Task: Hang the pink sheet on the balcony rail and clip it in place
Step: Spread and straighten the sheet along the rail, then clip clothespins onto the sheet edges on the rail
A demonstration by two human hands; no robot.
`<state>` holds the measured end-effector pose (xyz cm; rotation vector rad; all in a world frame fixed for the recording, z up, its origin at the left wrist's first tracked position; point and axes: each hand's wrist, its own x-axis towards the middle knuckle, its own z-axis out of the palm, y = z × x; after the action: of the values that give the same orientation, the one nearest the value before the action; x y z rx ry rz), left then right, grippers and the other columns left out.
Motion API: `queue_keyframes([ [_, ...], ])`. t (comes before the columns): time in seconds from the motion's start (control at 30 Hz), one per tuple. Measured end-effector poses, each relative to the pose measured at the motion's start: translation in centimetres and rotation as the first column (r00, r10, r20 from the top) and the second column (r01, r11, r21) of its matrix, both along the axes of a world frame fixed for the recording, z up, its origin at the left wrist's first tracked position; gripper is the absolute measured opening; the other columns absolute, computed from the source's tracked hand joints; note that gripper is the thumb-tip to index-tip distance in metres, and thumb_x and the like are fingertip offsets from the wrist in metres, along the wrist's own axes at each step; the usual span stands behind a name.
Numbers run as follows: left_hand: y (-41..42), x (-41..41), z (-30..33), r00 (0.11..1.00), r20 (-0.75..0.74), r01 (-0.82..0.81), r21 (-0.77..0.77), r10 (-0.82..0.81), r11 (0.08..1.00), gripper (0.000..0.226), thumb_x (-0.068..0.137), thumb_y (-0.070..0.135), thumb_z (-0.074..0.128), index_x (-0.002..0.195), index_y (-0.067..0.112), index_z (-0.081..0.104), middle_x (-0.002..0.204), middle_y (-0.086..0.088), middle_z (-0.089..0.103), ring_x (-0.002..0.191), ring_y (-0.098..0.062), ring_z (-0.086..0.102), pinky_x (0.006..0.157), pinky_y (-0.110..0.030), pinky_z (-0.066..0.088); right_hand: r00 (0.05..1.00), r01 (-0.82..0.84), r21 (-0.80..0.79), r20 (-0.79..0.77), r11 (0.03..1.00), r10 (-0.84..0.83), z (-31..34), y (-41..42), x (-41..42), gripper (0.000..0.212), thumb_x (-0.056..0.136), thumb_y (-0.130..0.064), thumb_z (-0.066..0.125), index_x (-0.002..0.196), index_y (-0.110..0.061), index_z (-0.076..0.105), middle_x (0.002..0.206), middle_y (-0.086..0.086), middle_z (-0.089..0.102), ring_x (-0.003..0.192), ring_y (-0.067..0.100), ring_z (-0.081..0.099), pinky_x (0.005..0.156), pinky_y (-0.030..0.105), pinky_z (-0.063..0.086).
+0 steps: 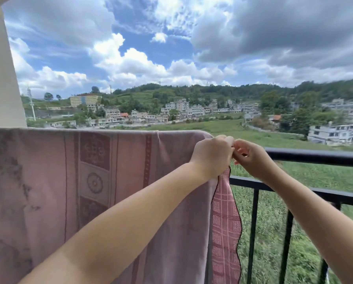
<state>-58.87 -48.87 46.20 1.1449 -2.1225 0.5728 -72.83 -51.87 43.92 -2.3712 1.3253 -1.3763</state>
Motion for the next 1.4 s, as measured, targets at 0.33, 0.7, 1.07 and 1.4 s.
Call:
queue_keyframes([
  [0.33, -0.5, -5.0, -9.1, 0.9, -0.197, 0.43, 0.249, -0.389, 0.868, 0.03, 0.095, 0.024, 0.043, 0.122, 0.013, 0.051, 0.098, -0.007, 0.065, 0.076, -0.021, 0.06, 0.062, -0.035, 0.051, 0.807, 0.59, -0.143, 0.117, 0.794, -0.579, -8.1, 4.8, -7.3, 0.034, 0.093, -0.018, 0.041, 0.123, -0.003, 0.049, 0.118, 0.016, 0.059, 0.108, 0.026, 0.055, 0.095, 0.034, 0.043],
  [0.7, 9.9, -15.8, -30.9, 0.732, -0.151, 0.546, 0.713, -0.664, 0.44, 0.042, 0.093, 0.018, 0.046, 0.133, 0.008, 0.04, 0.126, -0.015, 0.049, 0.121, -0.032, 0.045, 0.096, -0.041, 0.04, 0.335, 0.932, 0.281, -0.428, 0.229, -0.839, -32.6, 26.6, -11.6, 0.042, 0.08, -0.03, 0.039, 0.117, -0.019, 0.056, 0.118, 0.008, 0.064, 0.109, 0.025, 0.062, 0.09, 0.046, 0.05],
  [1.07, 19.6, -28.0, -40.2, 0.504, -0.035, 0.396, 0.897, -0.863, 0.195, 0.044, 0.095, 0.023, 0.039, 0.138, 0.016, 0.033, 0.127, -0.008, 0.045, 0.122, -0.024, 0.045, 0.093, -0.033, 0.037, 0.122, 0.795, 0.573, -0.469, -0.196, -0.875, -39.7, 39.2, -21.8, 0.047, 0.094, -0.023, 0.036, 0.141, -0.022, 0.031, 0.149, 0.004, 0.032, 0.138, 0.023, 0.028, 0.112, 0.04, 0.026],
  [1.4, 20.9, -47.2, -45.3, 0.631, -0.112, 0.286, 0.953, -0.767, 0.096, 0.044, 0.094, 0.028, 0.04, 0.135, 0.015, 0.032, 0.128, -0.01, 0.045, 0.121, -0.029, 0.046, 0.092, -0.043, 0.045, 0.109, 0.747, 0.555, -0.646, -0.367, -0.755, -44.4, 40.0, -37.4, 0.063, 0.084, -0.001, 0.042, 0.141, -0.025, 0.029, 0.155, 0.003, 0.02, 0.145, 0.02, 0.007, 0.116, 0.051, 0.001],
])
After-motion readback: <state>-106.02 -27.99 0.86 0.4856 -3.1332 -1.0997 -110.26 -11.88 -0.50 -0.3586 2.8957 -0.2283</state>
